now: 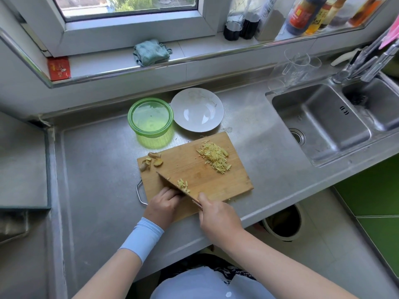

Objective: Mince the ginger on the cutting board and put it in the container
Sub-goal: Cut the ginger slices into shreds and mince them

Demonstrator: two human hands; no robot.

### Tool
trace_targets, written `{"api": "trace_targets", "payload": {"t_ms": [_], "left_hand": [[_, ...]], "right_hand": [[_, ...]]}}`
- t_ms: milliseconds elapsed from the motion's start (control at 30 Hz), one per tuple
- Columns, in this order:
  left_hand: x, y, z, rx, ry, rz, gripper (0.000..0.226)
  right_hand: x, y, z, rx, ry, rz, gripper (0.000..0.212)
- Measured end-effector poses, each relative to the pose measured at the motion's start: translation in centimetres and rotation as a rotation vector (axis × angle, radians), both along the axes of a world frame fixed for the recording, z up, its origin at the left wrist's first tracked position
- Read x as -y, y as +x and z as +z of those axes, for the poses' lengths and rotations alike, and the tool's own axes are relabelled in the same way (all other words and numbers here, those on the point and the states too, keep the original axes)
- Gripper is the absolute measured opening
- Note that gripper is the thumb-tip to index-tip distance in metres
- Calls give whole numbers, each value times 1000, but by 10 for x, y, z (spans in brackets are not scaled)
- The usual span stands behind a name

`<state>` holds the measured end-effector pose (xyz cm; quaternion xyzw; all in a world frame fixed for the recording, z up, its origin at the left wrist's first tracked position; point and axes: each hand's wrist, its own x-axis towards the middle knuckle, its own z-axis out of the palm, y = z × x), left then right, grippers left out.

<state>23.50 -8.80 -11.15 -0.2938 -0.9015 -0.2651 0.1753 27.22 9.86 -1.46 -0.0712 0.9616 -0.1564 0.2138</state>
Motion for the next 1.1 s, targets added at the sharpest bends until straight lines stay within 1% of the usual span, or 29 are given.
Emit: {"api": "trace_targets", "payload": {"t_ms": [67,200,267,400,600,767,900,1100], "left_hand": [[1,0,-1,1,5,7,29],[0,1,-6,44,-2,7,27],[-1,0,-4,32,15,17,28],[-2,0,0,-15,42,26,34],[-2,1,2,-9,40,29,25],[-2,4,0,-7,51,69,22],[-4,4,-1,-46,101,87,22],[-5,4,-6,-22,107,92,13]], "right_hand": [[-1,6,-1,-6,18,6,24],[-3,9,-2,23,37,-1,27],[0,2,-2,14,37,7,25],[3,-2,0,12,1,13,14],[-4,9,0,22,-3,-23,14],[7,-2,-4,23,2,-14,12],[-1,8,1,29,-6,-16,16],[5,2,-4,38,4,-9,7]]}}
